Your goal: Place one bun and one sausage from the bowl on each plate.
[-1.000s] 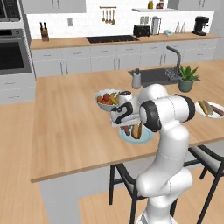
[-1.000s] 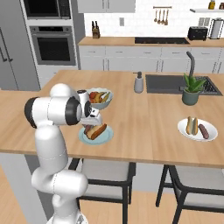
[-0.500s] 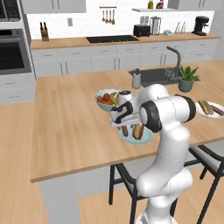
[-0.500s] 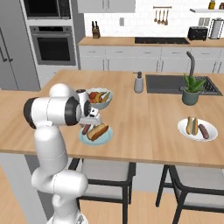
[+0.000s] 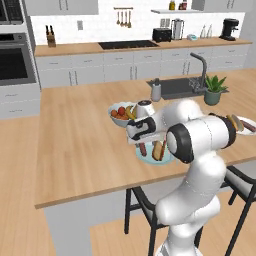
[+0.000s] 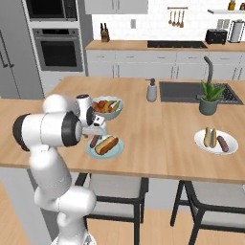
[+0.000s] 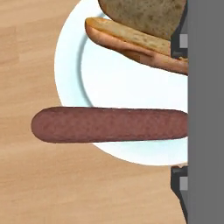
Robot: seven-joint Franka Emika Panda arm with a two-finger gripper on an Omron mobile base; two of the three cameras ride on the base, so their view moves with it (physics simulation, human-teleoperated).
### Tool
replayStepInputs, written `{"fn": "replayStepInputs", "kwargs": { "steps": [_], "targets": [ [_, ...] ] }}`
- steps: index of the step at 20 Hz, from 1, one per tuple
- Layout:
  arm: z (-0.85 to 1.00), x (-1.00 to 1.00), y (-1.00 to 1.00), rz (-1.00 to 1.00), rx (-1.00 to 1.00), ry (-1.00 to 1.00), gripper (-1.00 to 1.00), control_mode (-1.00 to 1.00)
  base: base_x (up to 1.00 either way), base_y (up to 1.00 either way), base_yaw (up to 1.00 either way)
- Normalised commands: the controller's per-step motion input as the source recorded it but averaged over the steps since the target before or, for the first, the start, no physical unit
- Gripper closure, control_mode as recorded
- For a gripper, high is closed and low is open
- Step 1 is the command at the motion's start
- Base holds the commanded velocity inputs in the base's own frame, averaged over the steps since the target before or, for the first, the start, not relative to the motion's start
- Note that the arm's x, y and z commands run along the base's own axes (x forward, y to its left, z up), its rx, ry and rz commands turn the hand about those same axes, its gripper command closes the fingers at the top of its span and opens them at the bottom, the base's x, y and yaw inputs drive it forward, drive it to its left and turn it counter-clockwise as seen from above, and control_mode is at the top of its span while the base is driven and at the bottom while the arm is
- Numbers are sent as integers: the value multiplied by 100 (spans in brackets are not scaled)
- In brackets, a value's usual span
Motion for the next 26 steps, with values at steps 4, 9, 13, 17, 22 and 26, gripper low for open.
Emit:
{"fn": "replayStepInputs", "kwargs": {
  "steps": [4, 9, 13, 17, 22, 26],
  "targets": [
    [90, -58, 27, -3, 0, 0, -100, -100, 0, 0, 0],
    [89, -89, 10, -4, 0, 0, -100, -100, 0, 0, 0],
    [71, -100, 0, -1, 1, 0, -100, -100, 0, 0, 0],
    [71, -100, -23, 0, 7, 0, -100, -100, 0, 0, 0],
    [76, -95, -49, 1, 5, 0, -100, -100, 0, 0, 0],
    [54, -85, -24, 18, 0, 0, -100, -100, 0, 0, 0]
  ]
}}
